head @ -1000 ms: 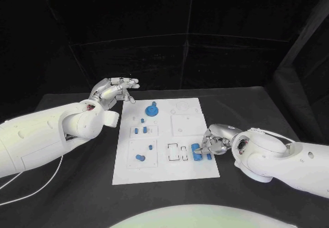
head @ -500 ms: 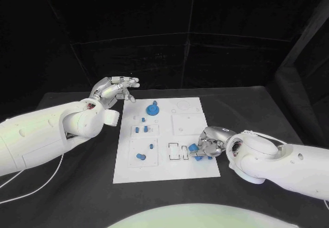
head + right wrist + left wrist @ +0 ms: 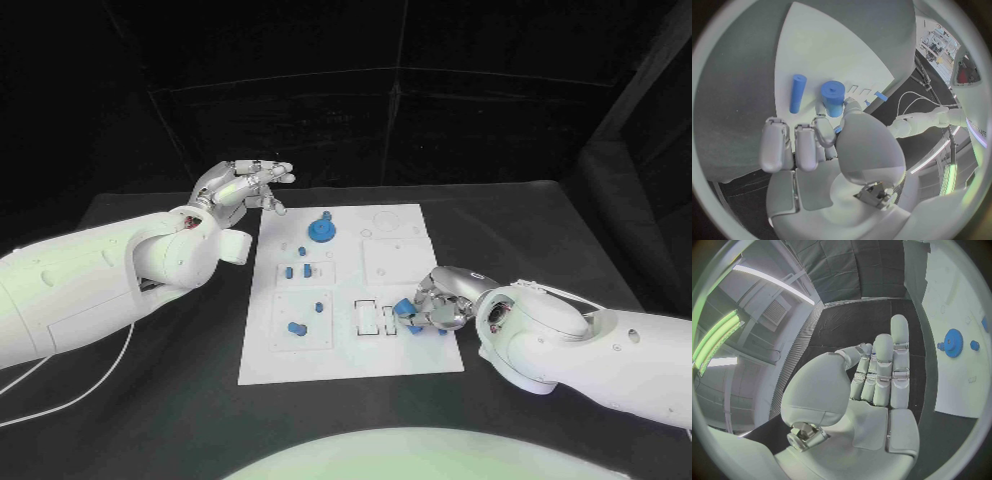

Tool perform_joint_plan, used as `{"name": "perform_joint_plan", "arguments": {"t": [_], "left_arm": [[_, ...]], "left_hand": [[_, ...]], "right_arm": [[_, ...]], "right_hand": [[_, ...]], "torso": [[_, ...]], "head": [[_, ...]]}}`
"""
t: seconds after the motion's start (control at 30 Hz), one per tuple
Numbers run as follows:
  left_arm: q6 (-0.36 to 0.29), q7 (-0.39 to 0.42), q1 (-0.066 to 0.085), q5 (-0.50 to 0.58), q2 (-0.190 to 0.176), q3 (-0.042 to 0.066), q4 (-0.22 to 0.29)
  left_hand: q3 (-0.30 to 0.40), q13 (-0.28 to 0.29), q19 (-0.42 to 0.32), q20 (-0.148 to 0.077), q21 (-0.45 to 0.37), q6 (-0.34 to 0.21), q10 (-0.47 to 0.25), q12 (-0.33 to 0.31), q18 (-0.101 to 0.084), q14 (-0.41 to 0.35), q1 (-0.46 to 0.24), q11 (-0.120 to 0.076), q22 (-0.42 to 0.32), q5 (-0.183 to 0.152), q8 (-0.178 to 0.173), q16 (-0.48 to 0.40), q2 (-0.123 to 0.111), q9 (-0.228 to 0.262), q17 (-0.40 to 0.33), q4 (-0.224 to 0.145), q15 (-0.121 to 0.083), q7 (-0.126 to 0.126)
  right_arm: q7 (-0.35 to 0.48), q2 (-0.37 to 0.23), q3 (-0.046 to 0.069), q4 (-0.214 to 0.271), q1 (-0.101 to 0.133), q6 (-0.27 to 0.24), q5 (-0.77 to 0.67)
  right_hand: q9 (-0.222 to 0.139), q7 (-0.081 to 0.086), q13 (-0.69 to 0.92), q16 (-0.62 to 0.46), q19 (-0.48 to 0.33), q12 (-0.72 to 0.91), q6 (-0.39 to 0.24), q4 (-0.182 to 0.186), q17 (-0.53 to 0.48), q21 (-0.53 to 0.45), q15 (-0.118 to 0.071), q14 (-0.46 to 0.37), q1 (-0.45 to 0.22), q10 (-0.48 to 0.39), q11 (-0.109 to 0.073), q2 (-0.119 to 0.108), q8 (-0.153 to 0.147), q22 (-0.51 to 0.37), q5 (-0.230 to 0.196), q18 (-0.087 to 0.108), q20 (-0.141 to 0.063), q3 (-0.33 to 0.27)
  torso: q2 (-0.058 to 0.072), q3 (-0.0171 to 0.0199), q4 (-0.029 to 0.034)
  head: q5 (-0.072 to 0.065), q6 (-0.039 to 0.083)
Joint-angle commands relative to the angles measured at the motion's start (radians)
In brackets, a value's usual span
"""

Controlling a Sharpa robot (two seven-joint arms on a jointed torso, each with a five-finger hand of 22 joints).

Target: Assemble the parts on the task board

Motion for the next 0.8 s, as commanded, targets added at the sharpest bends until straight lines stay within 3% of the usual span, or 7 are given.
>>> {"name": "perform_joint_plan", "arguments": {"t": [0.03,0.17,0.43,0.53,0.67,0.8], "left_arm": [[0.01,0.008,0.002,-0.003,0.0,0.001,0.0],[0.01,0.008,0.001,-0.003,0.001,0.001,0.0],[0.011,0.007,0.001,-0.003,0.001,0.001,0.0],[0.012,0.007,0.001,-0.003,0.002,0.001,0.001],[0.012,0.006,0.001,-0.003,0.003,0.001,0.001],[0.012,0.006,0.001,-0.003,0.003,0.001,0.001]], "left_hand": [[0.005,-0.001,-0.007,0.001,-0.007,-0.007,-0.006,0.005,0.02,-0.007,-0.001,0.002,-0.001,0.002,0.003,0.005,-0.013,0.002,-0.001,0.001,-0.003,0.003],[0.007,-0.001,-0.007,0.001,-0.007,-0.008,-0.007,0.006,0.02,-0.007,-0.001,0.002,-0.002,0.002,0.005,0.005,-0.014,0.002,-0.001,0.0,-0.003,0.003],[0.007,-0.001,-0.007,0.001,-0.007,-0.008,-0.007,0.006,0.02,-0.007,-0.001,0.002,-0.002,0.002,0.005,0.005,-0.014,0.002,-0.001,0.0,-0.003,0.003],[0.007,-0.001,-0.007,0.001,-0.007,-0.008,-0.007,0.006,0.02,-0.007,-0.001,0.002,-0.002,0.002,0.005,0.005,-0.014,0.002,-0.001,0.0,-0.003,0.003],[0.007,-0.001,-0.007,0.001,-0.007,-0.008,-0.007,0.006,0.02,-0.007,-0.001,0.002,-0.002,0.002,0.005,0.005,-0.014,0.002,-0.001,0.0,-0.003,0.003],[0.007,-0.001,-0.007,0.001,-0.007,-0.008,-0.007,0.006,0.02,-0.007,-0.001,0.002,-0.002,0.002,0.005,0.005,-0.014,0.002,-0.001,0.0,-0.003,0.003]], "right_arm": [[0.052,-0.003,0.001,0.016,0.001,-0.126,0.017],[0.056,0.0,0.001,0.027,0.001,-0.134,0.05],[0.047,0.035,0.001,0.025,0.002,-0.112,0.127],[0.034,0.052,0.001,0.02,0.002,-0.091,0.139],[0.014,0.07,0.001,0.011,0.002,-0.061,0.149],[-0.003,0.088,0.001,0.003,0.002,-0.046,0.154]], "right_hand": [[0.005,0.001,0.003,0.006,0.007,0.003,0.01,-0.005,0.007,0.007,-0.009,0.06,0.014,0.008,0.002,0.001,0.005,0.008,0.017,-0.009,-0.001,0.0],[0.006,0.001,0.002,0.006,0.008,0.0,0.011,-0.004,0.006,0.007,-0.009,0.06,0.014,0.008,0.001,0.003,0.005,0.01,0.02,-0.01,-0.001,0.0],[0.007,0.0,0.001,0.006,0.008,-0.003,0.014,-0.002,0.006,0.008,-0.009,0.06,0.013,0.007,0.001,0.006,0.005,0.01,0.025,-0.01,-0.002,-0.001],[0.009,-0.001,0.001,0.006,0.008,-0.005,0.017,0.0,0.006,0.008,-0.01,0.06,0.004,0.008,0.0,0.011,0.005,0.01,0.024,-0.01,-0.003,-0.006],[0.015,-0.007,-0.009,0.004,0.005,-0.023,0.033,0.0,0.002,0.006,-0.013,0.058,-0.028,0.005,-0.004,0.025,0.007,0.005,-0.05,-0.009,-0.005,-0.025],[0.02,-0.012,-0.008,0.005,0.006,-0.028,0.048,0.0,0.006,0.006,-0.016,0.058,-0.039,0.009,-0.008,0.034,0.01,0.006,-0.066,-0.009,-0.007,-0.035]], "torso": [[-0.001,-0.0009,0.0023],[-0.002,-0.0009,0.0061],[0.0,-0.0011,0.0004],[0.0,-0.0012,0.0018],[0.0,-0.0014,0.0026],[0.0,-0.0012,0.002]], "head": [[-0.003,0.001],[0.0,0.002],[0.01,0.002],[0.01,0.001],[0.011,0.0],[0.014,-0.001]]}}
